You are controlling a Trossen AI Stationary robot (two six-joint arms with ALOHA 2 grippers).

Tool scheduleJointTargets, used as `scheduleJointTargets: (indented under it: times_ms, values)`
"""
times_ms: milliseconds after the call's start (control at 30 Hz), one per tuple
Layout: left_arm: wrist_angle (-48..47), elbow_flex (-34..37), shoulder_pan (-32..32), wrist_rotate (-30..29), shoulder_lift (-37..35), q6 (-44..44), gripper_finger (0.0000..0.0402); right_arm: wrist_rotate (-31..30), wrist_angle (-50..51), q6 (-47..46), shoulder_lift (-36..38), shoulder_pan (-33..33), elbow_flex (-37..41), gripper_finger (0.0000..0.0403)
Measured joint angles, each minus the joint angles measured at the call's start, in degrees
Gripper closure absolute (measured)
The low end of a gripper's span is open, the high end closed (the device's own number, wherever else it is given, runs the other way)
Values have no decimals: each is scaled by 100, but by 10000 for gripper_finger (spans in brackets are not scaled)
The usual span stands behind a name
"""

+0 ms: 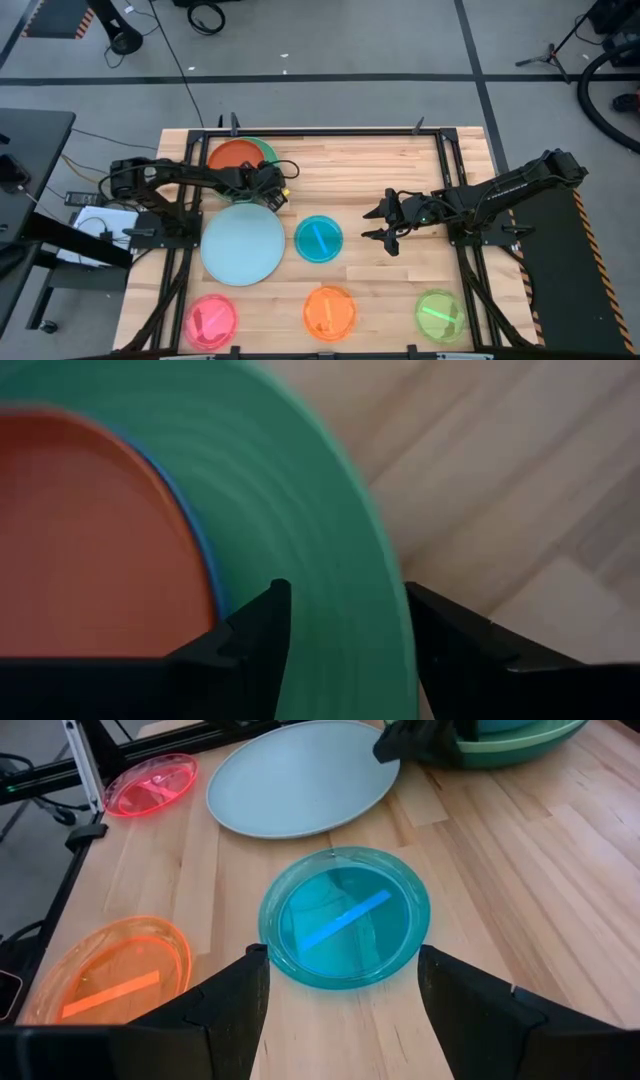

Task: Stack plastic plates
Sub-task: Stack the stacked plates on top of the large light blue plate

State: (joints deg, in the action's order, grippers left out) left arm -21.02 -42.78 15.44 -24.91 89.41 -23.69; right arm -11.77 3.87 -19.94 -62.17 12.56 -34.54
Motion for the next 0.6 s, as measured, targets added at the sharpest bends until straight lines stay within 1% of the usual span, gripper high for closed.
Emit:
scheduleJointTargets:
  times_ms: [200, 300, 400, 467, 567, 600]
  values:
    - [205, 0, 51, 57, 342, -15, 207, 0, 1, 20, 0, -86, 0, 144]
    - [205, -2, 53, 53, 360, -87, 217, 2, 2, 47, 0, -154, 0, 144]
    - [184, -2, 51, 20, 360, -93, 253, 93, 1, 55, 0, -233, 0, 144]
    - [178, -2, 47, 18, 360, -75, 293, 136, 2, 57, 0, -269, 0, 144]
    - [107, -2, 25, -211, 352, -16, 355, 136, 2, 59, 0, -271, 0, 144]
    - [84, -2, -7, -282, 330, 22, 356, 138, 1, 59, 0, -269, 0, 144]
